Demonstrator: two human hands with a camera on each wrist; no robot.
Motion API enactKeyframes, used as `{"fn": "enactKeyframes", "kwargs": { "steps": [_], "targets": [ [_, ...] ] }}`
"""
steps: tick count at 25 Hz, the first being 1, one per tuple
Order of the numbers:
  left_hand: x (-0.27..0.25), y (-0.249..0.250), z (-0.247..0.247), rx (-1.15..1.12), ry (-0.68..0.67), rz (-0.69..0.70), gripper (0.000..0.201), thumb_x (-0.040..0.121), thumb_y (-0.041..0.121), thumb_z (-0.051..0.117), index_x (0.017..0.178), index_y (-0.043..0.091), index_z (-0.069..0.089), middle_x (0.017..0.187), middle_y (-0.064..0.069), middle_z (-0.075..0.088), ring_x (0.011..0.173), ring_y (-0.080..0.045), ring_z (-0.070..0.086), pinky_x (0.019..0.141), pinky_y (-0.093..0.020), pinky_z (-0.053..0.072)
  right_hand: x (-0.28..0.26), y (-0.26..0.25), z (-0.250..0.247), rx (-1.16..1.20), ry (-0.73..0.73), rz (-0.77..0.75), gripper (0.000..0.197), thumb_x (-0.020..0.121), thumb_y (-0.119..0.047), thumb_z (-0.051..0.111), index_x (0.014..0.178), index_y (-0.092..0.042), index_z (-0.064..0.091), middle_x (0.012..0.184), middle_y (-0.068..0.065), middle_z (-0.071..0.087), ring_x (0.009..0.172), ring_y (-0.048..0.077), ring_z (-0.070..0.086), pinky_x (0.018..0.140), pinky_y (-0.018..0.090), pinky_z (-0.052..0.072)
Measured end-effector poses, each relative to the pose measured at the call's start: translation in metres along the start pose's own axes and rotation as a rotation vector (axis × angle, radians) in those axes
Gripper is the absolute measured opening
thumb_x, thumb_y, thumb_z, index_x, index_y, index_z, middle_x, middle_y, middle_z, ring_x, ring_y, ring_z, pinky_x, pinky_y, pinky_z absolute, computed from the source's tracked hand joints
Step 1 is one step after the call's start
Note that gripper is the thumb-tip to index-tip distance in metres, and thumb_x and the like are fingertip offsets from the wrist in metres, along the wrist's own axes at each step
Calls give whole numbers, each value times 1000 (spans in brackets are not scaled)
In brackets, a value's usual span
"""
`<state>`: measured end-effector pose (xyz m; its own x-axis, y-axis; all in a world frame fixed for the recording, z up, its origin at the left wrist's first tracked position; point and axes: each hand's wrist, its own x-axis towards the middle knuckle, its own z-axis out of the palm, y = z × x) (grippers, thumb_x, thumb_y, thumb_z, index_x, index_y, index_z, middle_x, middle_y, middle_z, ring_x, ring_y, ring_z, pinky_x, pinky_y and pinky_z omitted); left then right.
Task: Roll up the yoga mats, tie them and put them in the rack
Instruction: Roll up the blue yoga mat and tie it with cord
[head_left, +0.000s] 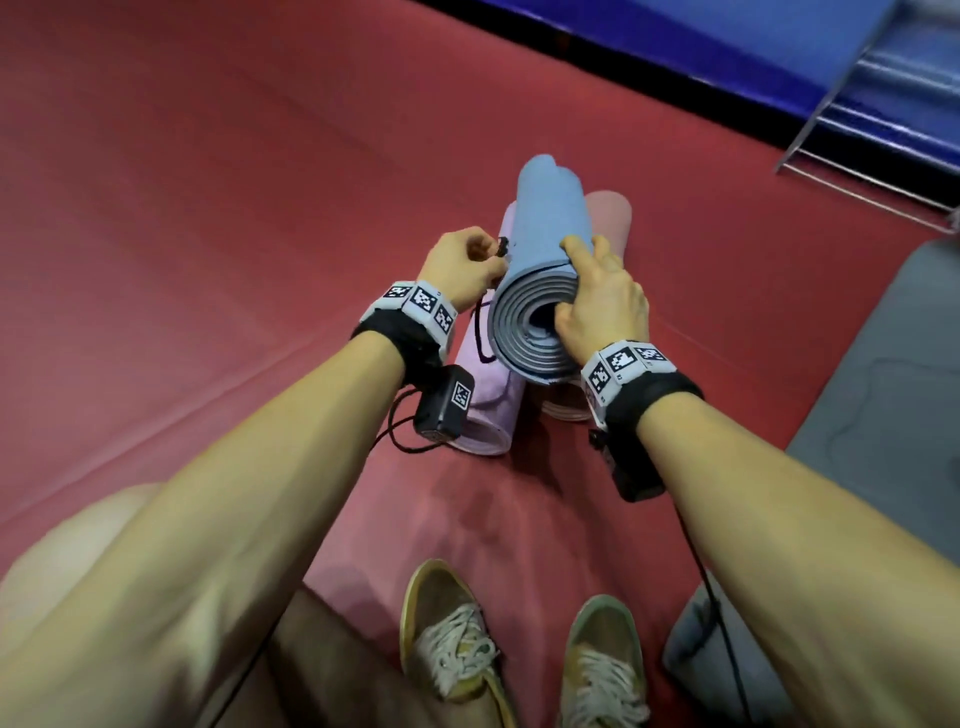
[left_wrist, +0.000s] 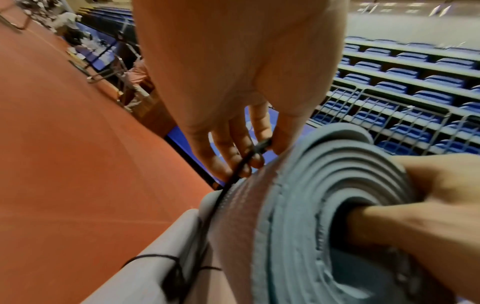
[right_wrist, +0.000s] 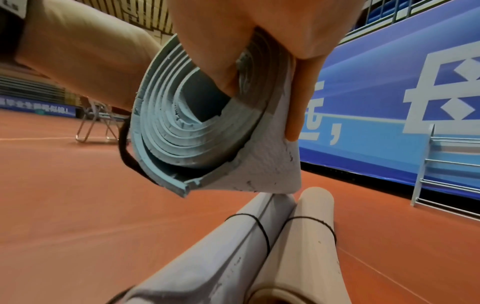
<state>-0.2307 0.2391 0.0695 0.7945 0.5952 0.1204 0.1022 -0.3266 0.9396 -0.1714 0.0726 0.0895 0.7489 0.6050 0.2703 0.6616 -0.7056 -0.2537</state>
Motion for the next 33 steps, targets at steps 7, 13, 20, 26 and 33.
{"fn": "enactKeyframes", "kwargs": {
  "steps": [7,13,20,26,33],
  "targets": [
    [-24,118,-10,-69,-71,285,15,88,5,66,82,17,59,67,3,59,53,4,50,60,-13,43,-7,-16,-82,153,122,137,53,84,-12,59,135,-25,54,154,11,30,118,42,53,96,44,46],
    [-54,213,-22,-120,-245,413,18,71,4,76,68,20,68,70,-2,66,69,-11,59,73,-22,49,-7,-21,-182,196,205,127,35,85,-19,62,120,-14,65,143,18,44,119,42,52,96,35,42],
    [-79,302,-47,-23,-281,429,12,60,9,76,63,19,73,77,-10,67,78,-16,64,81,-27,54,-15,-37,-276,348,237,164,29,86,-17,61,112,-3,61,104,16,62,112,36,57,74,30,40],
    [-91,324,-49,19,-311,406,29,72,-8,70,60,18,73,62,-1,68,69,-14,64,81,-29,54,-28,-37,-298,368,197,-33,70,86,-8,64,148,-30,41,137,8,57,129,30,49,92,26,42],
    [-94,351,-51,39,-179,475,14,61,20,72,49,28,68,86,-11,65,78,-16,62,82,-29,52,-17,-49,-333,210,205,101,30,90,-12,64,118,-2,67,121,16,64,101,28,59,72,27,43]
  ]
}}
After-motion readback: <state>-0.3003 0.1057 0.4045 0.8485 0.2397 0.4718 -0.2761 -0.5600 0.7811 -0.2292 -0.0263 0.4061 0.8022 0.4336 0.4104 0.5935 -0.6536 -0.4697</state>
